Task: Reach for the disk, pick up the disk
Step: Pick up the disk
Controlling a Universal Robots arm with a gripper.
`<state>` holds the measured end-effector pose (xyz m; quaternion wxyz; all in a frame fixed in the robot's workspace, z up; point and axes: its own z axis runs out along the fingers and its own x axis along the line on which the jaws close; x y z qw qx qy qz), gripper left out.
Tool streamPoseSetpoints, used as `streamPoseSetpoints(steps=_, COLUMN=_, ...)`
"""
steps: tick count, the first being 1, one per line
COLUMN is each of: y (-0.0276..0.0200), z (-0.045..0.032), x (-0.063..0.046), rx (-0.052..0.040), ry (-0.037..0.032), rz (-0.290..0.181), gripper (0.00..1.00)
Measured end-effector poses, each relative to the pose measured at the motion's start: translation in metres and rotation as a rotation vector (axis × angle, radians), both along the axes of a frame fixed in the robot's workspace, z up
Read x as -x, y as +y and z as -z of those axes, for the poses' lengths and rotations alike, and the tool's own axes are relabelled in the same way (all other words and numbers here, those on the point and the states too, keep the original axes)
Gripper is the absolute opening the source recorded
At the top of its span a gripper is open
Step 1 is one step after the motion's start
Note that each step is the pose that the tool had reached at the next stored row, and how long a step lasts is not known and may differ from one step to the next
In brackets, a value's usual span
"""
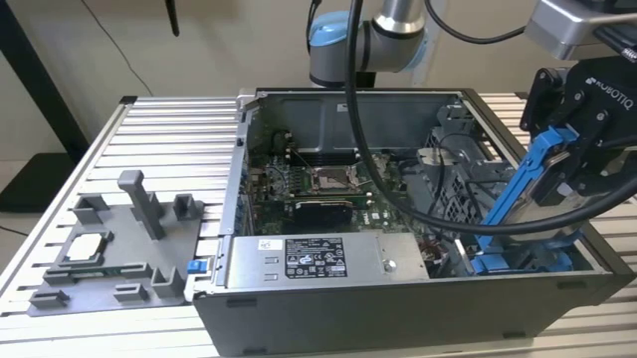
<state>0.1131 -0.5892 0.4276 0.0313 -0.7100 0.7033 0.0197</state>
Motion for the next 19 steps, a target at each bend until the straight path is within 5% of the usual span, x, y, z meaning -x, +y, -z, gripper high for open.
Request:
streamPoseSetpoints(steps=5, y=0.0, z=0.0033, x=0.0, rx=-0.0112, ry=0.0, rz=0.001, gripper=0.0)
streamPoseSetpoints(steps=19, y=0.0, z=0.0038, x=0.0005, rx=-0.013, ry=-0.005, rz=0.001, gripper=0.0)
